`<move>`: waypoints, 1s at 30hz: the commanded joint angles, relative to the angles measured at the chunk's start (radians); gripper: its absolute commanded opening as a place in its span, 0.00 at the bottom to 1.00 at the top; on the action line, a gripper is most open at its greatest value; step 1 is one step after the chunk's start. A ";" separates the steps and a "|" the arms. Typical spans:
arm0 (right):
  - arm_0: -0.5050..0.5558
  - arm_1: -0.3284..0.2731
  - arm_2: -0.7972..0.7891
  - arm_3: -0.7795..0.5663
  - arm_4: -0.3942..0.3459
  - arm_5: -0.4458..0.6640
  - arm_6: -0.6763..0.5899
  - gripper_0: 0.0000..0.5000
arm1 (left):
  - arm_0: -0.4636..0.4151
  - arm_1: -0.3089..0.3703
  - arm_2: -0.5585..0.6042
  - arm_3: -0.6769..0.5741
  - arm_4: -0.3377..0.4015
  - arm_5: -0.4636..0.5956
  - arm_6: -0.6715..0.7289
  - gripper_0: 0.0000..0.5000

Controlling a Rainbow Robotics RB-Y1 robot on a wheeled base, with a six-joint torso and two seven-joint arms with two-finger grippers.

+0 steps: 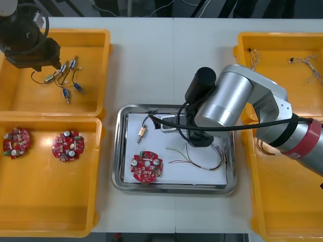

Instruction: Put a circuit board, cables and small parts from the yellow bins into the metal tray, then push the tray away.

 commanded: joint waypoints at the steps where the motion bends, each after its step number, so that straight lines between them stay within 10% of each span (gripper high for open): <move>1: -0.037 0.008 0.014 0.018 0.012 -0.038 0.047 0.00 | -0.052 -0.024 0.016 0.023 -0.015 -0.038 -0.092 1.00; 15: -0.037 0.007 0.014 0.056 0.023 -0.061 0.053 0.00 | 0.036 -0.026 -0.018 0.020 -0.001 -0.120 -0.107 1.00; 17: -0.037 0.007 0.014 0.055 0.023 -0.061 0.053 0.25 | 0.045 -0.026 -0.029 0.020 0.000 -0.136 -0.109 1.00; 19: -0.037 0.007 0.014 0.047 0.023 -0.060 0.052 0.84 | 0.062 -0.026 -0.050 0.020 0.002 -0.162 -0.109 1.00; 21: -0.037 0.007 0.014 0.038 0.024 -0.055 0.049 1.00 | 0.072 -0.026 -0.061 0.020 0.005 -0.182 -0.109 1.00; 30: -0.037 0.007 0.011 -0.002 0.024 -0.008 0.026 1.00 | 0.135 -0.026 -0.082 0.019 0.025 -0.238 -0.119 1.00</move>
